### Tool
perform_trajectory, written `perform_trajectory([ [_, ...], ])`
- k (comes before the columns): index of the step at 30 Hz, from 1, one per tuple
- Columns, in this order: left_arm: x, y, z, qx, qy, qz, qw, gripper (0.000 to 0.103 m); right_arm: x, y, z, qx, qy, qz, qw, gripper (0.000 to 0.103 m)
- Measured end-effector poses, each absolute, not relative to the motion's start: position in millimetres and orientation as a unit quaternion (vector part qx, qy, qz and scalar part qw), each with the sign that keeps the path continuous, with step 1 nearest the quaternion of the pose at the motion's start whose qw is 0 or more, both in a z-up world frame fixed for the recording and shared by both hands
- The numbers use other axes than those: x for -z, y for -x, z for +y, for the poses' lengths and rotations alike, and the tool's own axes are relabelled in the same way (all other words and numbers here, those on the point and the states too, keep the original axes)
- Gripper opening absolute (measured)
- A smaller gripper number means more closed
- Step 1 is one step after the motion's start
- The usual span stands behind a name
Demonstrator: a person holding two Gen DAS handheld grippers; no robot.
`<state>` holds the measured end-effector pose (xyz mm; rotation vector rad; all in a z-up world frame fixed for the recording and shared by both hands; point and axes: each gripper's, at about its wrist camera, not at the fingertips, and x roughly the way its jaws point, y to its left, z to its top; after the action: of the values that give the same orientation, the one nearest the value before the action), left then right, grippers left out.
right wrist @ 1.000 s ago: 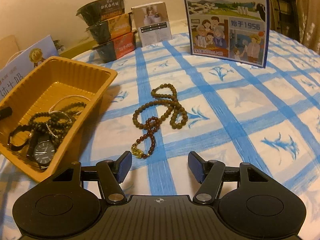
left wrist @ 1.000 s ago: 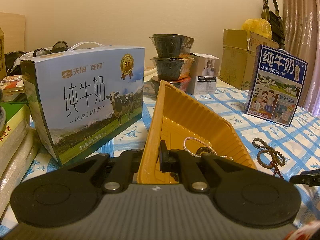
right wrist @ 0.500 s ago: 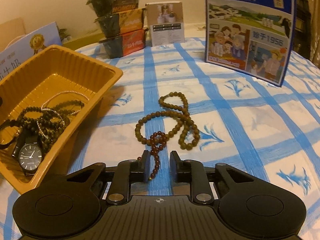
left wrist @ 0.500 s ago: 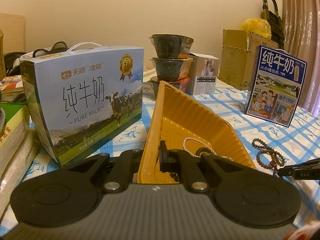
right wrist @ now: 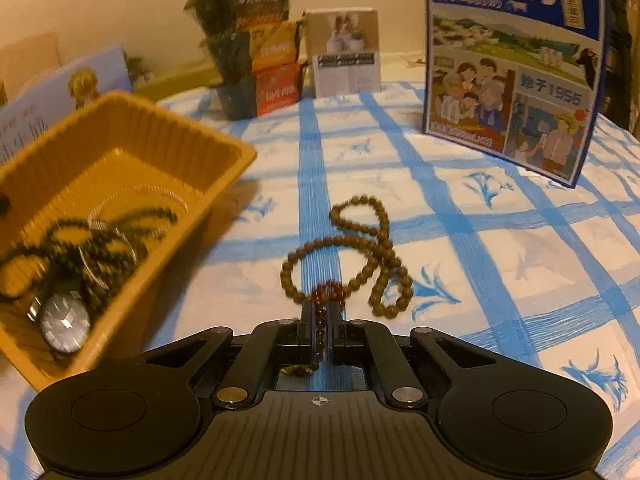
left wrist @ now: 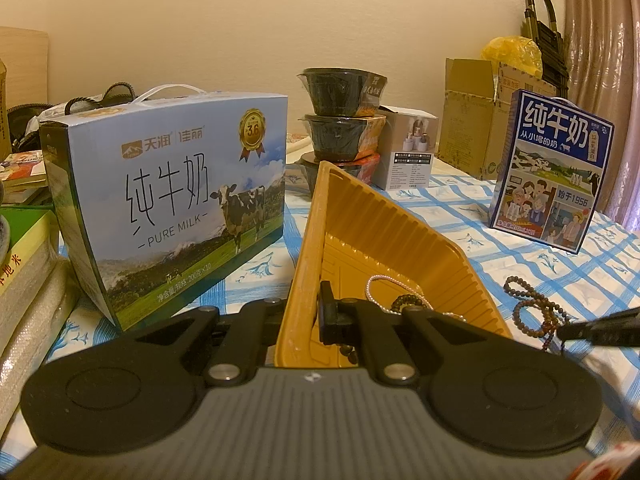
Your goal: Organize jewelry
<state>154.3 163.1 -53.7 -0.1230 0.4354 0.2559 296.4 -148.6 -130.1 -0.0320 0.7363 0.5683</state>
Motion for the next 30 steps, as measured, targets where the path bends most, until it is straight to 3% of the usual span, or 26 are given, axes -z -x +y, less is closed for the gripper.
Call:
perform_trajectory([
  [15, 53, -155, 164, -0.126, 0.066, 0.213, 0.967, 0.006, 35, -288, -138, -0.348, -0.075, 0.299, 0.885, 0.005],
  [30, 54, -155, 164, -0.126, 0.068, 0.213, 0.967, 0.006, 39, -282, -40, -0.442, -0.082, 0.329, 0.831, 0.005],
])
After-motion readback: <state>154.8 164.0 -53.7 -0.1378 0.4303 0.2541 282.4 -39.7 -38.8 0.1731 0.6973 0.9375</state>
